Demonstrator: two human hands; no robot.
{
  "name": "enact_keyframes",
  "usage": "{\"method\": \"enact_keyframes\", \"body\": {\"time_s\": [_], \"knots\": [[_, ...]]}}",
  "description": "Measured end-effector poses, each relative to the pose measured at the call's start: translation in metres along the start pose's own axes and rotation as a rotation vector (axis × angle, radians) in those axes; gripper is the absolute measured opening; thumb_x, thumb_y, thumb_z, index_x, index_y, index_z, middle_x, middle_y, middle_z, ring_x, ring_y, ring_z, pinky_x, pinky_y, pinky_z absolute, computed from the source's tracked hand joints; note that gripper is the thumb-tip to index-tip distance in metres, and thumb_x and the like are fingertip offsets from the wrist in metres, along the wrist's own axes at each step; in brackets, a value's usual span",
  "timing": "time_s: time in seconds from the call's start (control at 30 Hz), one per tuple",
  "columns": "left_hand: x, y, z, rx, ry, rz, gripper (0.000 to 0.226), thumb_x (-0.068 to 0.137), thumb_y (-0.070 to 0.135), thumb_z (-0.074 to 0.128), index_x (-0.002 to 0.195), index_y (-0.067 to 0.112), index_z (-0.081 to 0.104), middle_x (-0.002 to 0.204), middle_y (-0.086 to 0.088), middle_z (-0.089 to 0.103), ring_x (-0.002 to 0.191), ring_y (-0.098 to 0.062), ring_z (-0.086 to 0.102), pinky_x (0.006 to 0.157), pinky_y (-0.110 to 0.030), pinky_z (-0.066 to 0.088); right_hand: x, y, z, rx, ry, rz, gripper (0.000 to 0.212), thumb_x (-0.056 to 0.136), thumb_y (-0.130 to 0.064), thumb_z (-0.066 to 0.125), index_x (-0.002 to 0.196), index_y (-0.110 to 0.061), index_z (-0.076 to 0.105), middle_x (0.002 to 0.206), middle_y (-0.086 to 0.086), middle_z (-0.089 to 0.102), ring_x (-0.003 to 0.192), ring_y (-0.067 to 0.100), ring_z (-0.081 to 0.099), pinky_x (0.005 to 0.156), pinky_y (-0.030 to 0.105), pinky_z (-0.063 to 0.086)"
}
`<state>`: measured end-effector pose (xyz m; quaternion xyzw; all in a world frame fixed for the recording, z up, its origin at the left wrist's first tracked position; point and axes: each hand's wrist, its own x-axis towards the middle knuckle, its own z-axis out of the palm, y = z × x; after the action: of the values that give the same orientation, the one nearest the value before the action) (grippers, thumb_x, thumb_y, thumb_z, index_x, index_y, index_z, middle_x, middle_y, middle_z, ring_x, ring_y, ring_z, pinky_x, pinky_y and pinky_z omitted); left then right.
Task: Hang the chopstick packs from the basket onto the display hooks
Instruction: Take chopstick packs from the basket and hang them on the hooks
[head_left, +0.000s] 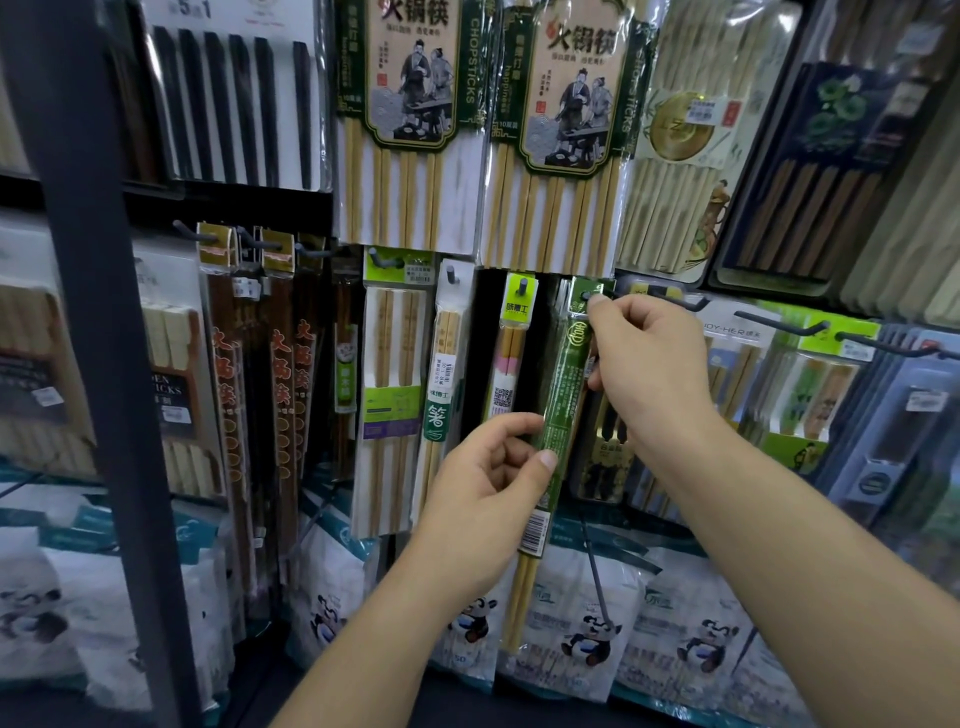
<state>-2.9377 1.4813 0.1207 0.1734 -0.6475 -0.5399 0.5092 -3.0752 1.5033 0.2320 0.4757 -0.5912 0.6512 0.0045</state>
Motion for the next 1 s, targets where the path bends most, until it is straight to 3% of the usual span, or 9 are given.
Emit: {"method": "enact_keyframes", "body": {"time_s": [0.1, 0.2, 0.33, 0.4, 0.57, 0.7, 0.8, 0.93, 1.0], "knots": [[0.0, 0.0, 0.001, 0.028, -0.001, -0.013, 0.03, 0.099, 0.014, 0.067, 0.115, 0.039, 0.065, 0.081, 0.018, 0.065, 0.083, -0.002, 0.063, 0.079, -0.017, 0.052, 0.0, 0.002, 0.0, -0.018, -0.022, -0.007, 0.042, 0.101, -0.027, 0.056, 0.067, -0.004, 0.051, 0.052, 0.003, 0.047, 0.045, 0.016, 0.052, 0.052, 0.021, 0.048], [-0.002, 0.0, -0.001, 0.205, -0.008, -0.015, 0.027, 0.1, 0.021, 0.065, 0.118, 0.041, 0.062, 0.087, 0.021, 0.064, 0.083, 0.001, 0.062, 0.075, -0.018, 0.053, -0.004, 0.005, 0.0, -0.036, -0.045, -0.013, 0.042, 0.102, -0.032, 0.055, 0.07, -0.004, 0.052, 0.058, 0.004, 0.049, 0.069, 0.04, 0.061, 0.062, 0.035, 0.049], [-0.008, 0.004, -0.004, 0.818, -0.11, 0.132, 0.05, 0.101, 0.039, 0.057, 0.147, 0.041, 0.038, 0.113, 0.024, 0.056, 0.099, 0.001, 0.058, 0.08, -0.028, 0.054, -0.013, 0.015, -0.003, -0.065, -0.051, -0.025, 0.037, 0.1, -0.04, 0.057, 0.078, -0.01, 0.061, 0.061, 0.001, 0.054, 0.071, 0.035, 0.064, 0.06, 0.034, 0.049], [-0.008, 0.006, -0.006, 0.935, -0.097, 0.183, 0.056, 0.102, 0.049, 0.05, 0.152, 0.04, 0.028, 0.136, 0.021, 0.046, 0.115, -0.002, 0.051, 0.084, -0.026, 0.046, -0.019, 0.023, -0.008, -0.076, -0.054, -0.033, 0.033, 0.099, -0.042, 0.059, 0.078, -0.017, 0.062, 0.063, 0.001, 0.06, 0.066, 0.028, 0.064, 0.058, 0.032, 0.049], [-0.001, 0.017, -0.004, 0.788, -0.08, 0.151, 0.055, 0.105, 0.055, 0.039, 0.155, 0.038, 0.025, 0.157, 0.018, 0.034, 0.132, 0.001, 0.04, 0.098, -0.023, 0.035, -0.03, 0.048, -0.014, -0.062, -0.113, 0.007, 0.01, 0.1, -0.037, 0.059, 0.096, -0.029, 0.065, 0.082, -0.01, 0.066, 0.079, 0.01, 0.066, 0.075, 0.041, 0.059], [0.023, 0.027, 0.011, 0.68, -0.085, 0.065, 0.052, 0.106, 0.055, 0.038, 0.154, 0.037, 0.028, 0.152, 0.017, 0.046, 0.136, -0.002, 0.045, 0.11, -0.026, 0.041, -0.034, 0.063, -0.012, -0.048, -0.309, -0.058, 0.04, 0.104, -0.04, 0.048, 0.145, -0.039, 0.049, 0.128, -0.031, 0.057, 0.119, -0.017, 0.05, 0.101, 0.014, 0.044], [0.039, 0.03, 0.024, 0.623, -0.086, -0.01, 0.048, 0.105, 0.061, 0.034, 0.149, 0.042, 0.027, 0.113, 0.034, 0.049, 0.1, 0.021, 0.047, 0.079, 0.001, 0.036, -0.033, 0.068, -0.008, 0.058, -0.376, 0.045, 0.055, 0.105, -0.053, 0.041, 0.157, -0.044, 0.026, 0.161, -0.019, 0.032, 0.146, 0.0, 0.031, 0.122, 0.04, 0.031], [0.055, 0.027, 0.037, 0.475, -0.06, -0.096, 0.073, 0.101, 0.069, 0.031, 0.162, 0.035, 0.01, 0.16, 0.012, 0.037, 0.14, 0.001, 0.038, 0.101, -0.013, 0.025, -0.028, 0.069, -0.001, 0.173, -0.444, 0.176, 0.065, 0.097, -0.073, 0.028, 0.157, -0.055, 0.012, 0.165, -0.021, 0.018, 0.149, 0.002, 0.024, 0.125, 0.047, 0.023], [0.063, 0.025, 0.043, 0.357, -0.047, -0.106, 0.071, 0.101, 0.069, 0.032, 0.162, 0.036, 0.012, 0.148, 0.03, 0.04, 0.121, 0.026, 0.039, 0.091, -0.005, 0.023, -0.027, 0.072, 0.004, 0.238, -0.466, 0.203, 0.062, 0.1, -0.07, 0.024, 0.158, -0.051, 0.013, 0.162, -0.025, 0.018, 0.142, -0.01, 0.027, 0.126, 0.043, 0.022]]}}
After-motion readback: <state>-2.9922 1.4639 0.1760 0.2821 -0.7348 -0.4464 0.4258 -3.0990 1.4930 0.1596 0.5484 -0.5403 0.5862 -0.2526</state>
